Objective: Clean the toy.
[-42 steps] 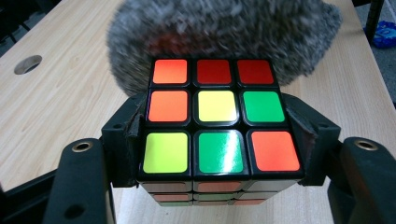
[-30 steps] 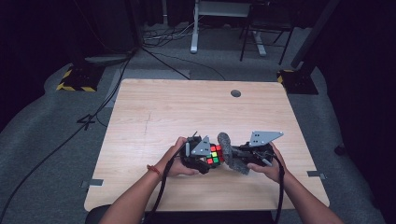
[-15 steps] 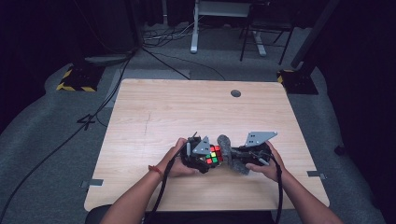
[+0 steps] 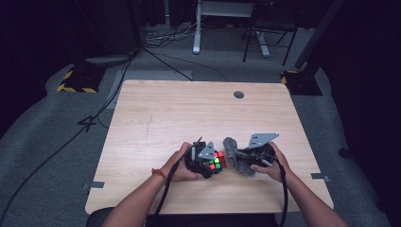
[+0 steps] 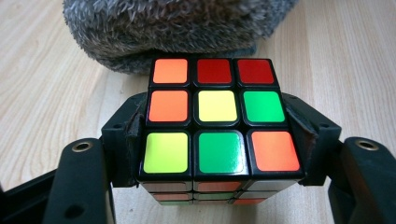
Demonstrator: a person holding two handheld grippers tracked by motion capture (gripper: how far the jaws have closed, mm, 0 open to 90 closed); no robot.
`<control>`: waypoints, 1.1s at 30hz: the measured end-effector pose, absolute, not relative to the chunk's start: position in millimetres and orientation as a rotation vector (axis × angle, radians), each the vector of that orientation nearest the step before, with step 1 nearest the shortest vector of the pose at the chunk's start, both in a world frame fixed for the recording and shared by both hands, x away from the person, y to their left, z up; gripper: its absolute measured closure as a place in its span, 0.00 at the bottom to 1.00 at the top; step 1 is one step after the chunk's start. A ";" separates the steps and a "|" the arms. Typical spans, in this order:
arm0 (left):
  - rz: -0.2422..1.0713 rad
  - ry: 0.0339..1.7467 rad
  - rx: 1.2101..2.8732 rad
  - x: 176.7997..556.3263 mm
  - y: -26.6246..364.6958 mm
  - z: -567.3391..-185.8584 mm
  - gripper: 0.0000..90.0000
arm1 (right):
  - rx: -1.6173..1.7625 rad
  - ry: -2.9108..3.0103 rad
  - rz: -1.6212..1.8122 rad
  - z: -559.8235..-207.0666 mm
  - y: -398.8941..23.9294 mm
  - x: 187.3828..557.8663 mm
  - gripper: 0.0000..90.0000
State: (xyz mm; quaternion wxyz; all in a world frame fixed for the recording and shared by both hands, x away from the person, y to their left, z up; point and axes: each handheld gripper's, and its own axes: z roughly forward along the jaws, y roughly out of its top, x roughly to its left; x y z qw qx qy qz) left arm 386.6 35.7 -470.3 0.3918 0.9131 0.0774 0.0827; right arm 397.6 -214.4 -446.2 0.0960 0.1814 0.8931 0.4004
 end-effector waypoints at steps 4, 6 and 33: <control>0.191 0.200 2.332 386.3 35.9 -473.1 0.37 | 0.554 2.666 1.116 -451.8 -216.7 403.1 0.88; 0.188 0.199 2.332 387.3 37.5 -472.5 0.37 | 0.547 2.672 1.073 -452.8 -218.4 405.8 0.88; 0.266 0.324 2.365 375.4 72.4 -468.6 0.21 | 0.706 2.659 0.979 -456.5 -289.0 398.5 0.53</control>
